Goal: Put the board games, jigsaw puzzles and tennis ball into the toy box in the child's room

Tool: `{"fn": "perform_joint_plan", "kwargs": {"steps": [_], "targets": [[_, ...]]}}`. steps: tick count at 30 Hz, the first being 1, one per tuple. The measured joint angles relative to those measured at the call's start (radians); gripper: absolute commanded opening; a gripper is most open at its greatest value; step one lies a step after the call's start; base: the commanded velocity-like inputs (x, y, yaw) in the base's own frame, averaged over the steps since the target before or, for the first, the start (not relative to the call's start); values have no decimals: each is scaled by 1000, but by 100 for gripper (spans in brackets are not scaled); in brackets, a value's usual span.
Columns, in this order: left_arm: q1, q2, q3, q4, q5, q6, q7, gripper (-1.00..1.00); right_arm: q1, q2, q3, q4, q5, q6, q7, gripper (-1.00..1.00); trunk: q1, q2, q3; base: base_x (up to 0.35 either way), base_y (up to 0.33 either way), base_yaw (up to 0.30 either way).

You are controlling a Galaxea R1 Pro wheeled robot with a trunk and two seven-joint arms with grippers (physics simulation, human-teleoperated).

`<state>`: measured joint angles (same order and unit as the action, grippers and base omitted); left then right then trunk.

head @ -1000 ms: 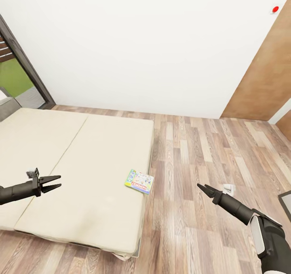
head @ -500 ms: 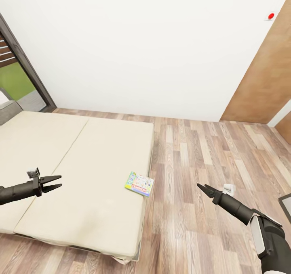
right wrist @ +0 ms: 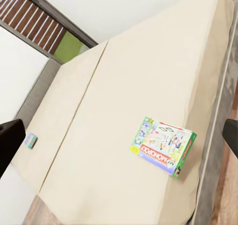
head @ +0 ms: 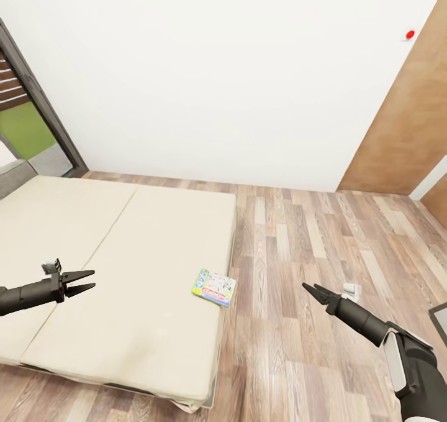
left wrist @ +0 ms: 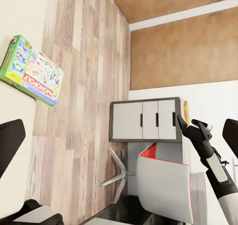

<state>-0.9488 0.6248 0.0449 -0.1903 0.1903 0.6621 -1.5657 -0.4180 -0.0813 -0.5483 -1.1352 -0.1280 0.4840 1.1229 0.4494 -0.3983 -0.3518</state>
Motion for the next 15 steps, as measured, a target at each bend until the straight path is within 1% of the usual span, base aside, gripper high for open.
{"fn": "perform_joint_plan", "kwargs": {"steps": [15], "targets": [[0, 0, 0, 0, 0, 0, 0, 100, 0, 0, -1, 0, 0, 0, 0, 100, 0, 0, 25, 0, 0, 0]]}}
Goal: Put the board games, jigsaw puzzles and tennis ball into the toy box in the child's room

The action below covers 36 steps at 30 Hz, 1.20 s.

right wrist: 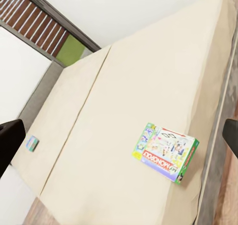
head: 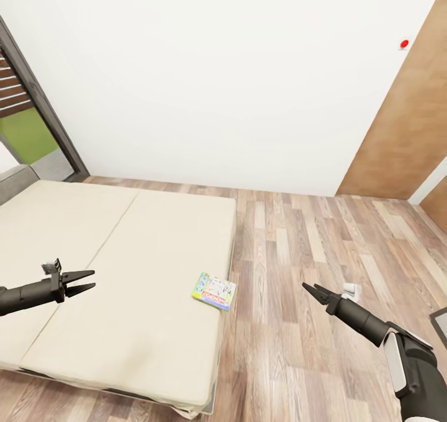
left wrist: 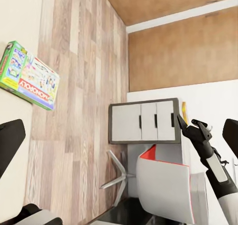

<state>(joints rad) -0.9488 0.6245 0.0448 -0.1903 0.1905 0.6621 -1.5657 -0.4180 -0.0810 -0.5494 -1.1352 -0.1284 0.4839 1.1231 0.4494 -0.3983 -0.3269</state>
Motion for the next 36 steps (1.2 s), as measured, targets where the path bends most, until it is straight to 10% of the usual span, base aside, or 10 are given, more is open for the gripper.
{"fn": "perform_joint_plan", "kwargs": {"steps": [36], "targets": [[0, 0, 0, 0, 0, 0, 0, 100, 0, 0, 1, 0, 0, -6, -1, 100, 0, 0, 60, 0, 0, 0]]}}
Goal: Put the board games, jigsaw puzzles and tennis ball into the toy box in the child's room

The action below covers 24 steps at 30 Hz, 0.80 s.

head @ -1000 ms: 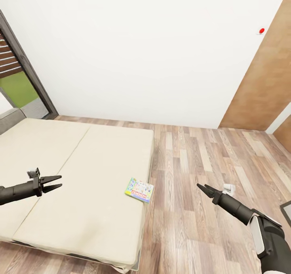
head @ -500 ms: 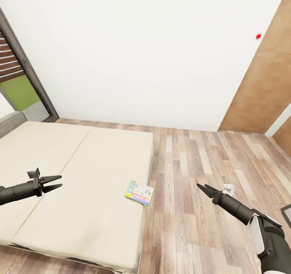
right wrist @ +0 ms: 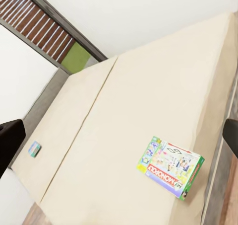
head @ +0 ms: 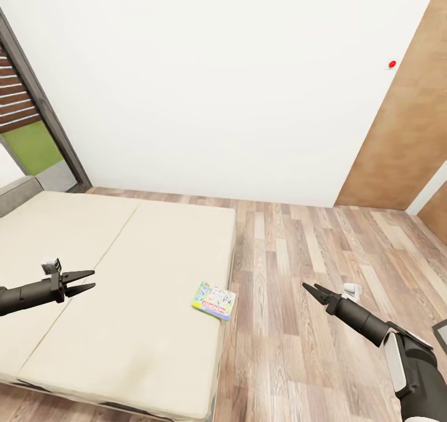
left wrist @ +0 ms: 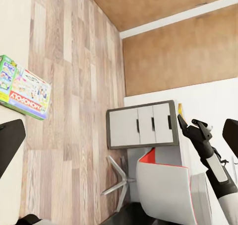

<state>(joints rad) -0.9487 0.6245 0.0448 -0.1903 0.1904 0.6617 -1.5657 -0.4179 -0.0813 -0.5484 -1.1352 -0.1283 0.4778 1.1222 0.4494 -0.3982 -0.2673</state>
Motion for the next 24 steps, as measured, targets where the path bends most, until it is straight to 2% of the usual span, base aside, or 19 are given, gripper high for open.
{"fn": "perform_joint_plan", "kwargs": {"steps": [24], "targets": [[0, -6, 0, 0, -1, 0, 0, 100, 0, 2, 0, 0, 1, -1, 0, 100, 0, 0, 40, 0, 0, 0]]}}
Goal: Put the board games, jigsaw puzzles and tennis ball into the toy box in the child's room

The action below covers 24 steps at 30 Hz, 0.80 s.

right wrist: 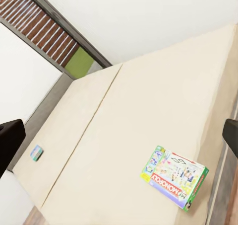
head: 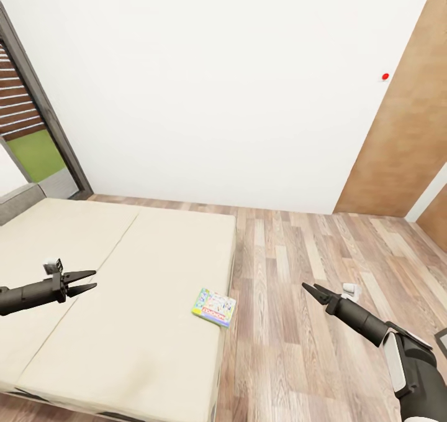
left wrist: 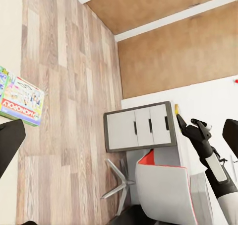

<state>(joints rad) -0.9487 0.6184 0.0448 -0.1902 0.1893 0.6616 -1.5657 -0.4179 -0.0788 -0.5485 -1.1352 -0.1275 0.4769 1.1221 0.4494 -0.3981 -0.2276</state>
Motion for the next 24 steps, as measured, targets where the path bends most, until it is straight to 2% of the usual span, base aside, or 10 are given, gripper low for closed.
{"fn": "perform_joint_plan", "kwargs": {"steps": [24], "targets": [[0, -2, 0, 0, 0, 0, 0, 100, 0, 0, 0, 3, 0, -1, 0, 100, 0, 0, 40, 0, 0, 0]]}}
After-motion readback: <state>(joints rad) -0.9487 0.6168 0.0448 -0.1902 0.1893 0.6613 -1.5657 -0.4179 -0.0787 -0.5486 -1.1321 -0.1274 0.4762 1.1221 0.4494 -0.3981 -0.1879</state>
